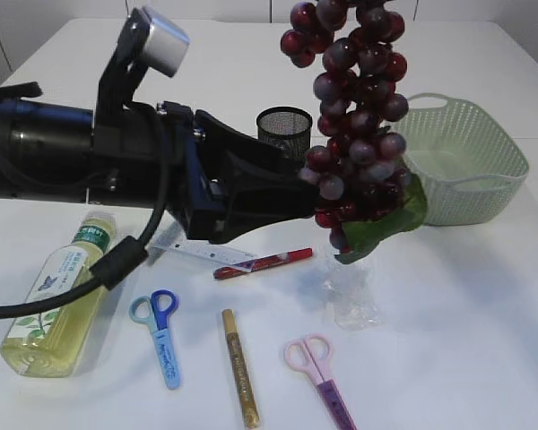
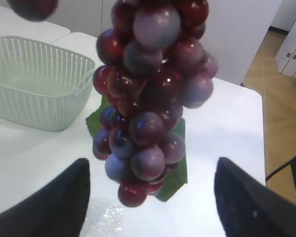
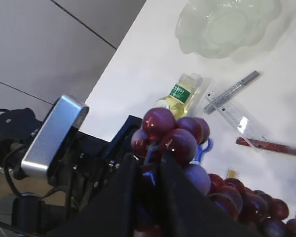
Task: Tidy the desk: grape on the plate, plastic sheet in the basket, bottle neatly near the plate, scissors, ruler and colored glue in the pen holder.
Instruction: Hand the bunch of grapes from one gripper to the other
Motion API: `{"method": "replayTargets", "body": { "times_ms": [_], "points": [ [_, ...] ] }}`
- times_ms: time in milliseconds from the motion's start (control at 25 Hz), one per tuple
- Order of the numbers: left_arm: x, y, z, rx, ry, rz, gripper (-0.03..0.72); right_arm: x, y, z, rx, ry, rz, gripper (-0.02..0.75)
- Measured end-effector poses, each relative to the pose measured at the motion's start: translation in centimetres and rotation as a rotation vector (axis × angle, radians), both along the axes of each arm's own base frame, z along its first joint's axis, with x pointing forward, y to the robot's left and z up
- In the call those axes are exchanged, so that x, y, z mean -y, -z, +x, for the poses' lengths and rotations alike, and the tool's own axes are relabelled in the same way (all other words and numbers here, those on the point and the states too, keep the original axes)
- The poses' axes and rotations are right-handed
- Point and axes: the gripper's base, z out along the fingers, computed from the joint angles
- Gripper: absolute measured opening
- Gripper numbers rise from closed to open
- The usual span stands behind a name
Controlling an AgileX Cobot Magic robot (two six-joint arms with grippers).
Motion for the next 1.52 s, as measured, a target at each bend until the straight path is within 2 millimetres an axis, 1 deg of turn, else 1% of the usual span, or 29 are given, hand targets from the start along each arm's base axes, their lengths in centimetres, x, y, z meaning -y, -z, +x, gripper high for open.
{"method": "replayTargets", "body": {
  "times_ms": [120,360,600,840,1040,1240,1520],
  "points": [
    [0.4,0.1,0.6,0.004,-0.009,0.007,0.588,0.0,0.0,0.0,0.002,-0.003,0.000,0.115],
    [1.1,-0.2,1.6,0.016,-0.012,-0.005,0.598,0.0,0.0,0.0,0.002,-0.003,0.000,0.115],
    [1.5,-1.3,2.4,0.049,-0.014,-0.026,0.600,-0.1,0.0,0.0,0.008,-0.005,-0.001,0.115],
    [1.8,-1.8,1.9,0.047,0.044,-0.067,0.568,-0.1,0.0,0.0,0.023,-0.014,-0.007,0.115],
    [1.9,-1.9,1.8,0.046,0.062,-0.078,0.561,-0.1,-0.1,0.2,0.050,-0.002,-0.007,0.115],
    [2.1,-2.1,2.1,0.051,0.060,-0.083,0.591,-0.1,-0.2,0.2,0.055,-0.001,-0.001,0.114],
    [2.4,-3.0,2.8,0.086,0.028,-0.078,0.601,-0.3,-0.4,0.2,0.070,-0.019,0.030,0.114]
  ]
}}
